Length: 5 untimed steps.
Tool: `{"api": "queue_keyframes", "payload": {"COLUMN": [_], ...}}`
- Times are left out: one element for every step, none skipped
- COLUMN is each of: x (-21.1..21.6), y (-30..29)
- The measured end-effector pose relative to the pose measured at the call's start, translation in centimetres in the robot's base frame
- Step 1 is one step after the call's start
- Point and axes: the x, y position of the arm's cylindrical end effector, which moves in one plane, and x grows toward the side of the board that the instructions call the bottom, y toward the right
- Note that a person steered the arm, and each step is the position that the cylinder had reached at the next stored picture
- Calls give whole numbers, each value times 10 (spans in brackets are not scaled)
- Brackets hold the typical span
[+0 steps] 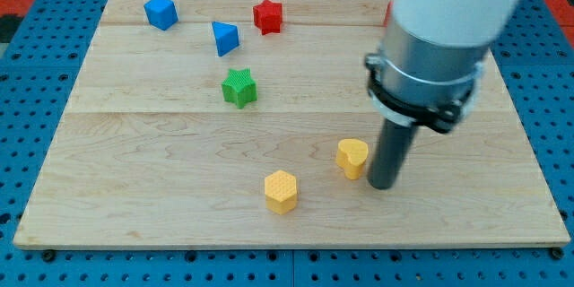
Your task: Place the yellow heart below the blue cube
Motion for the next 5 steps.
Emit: {"api": "queue_keyframes", "payload": {"x": [-34, -58, -81, -96, -85], "y": [-20, -42, -85, -177, -218]}}
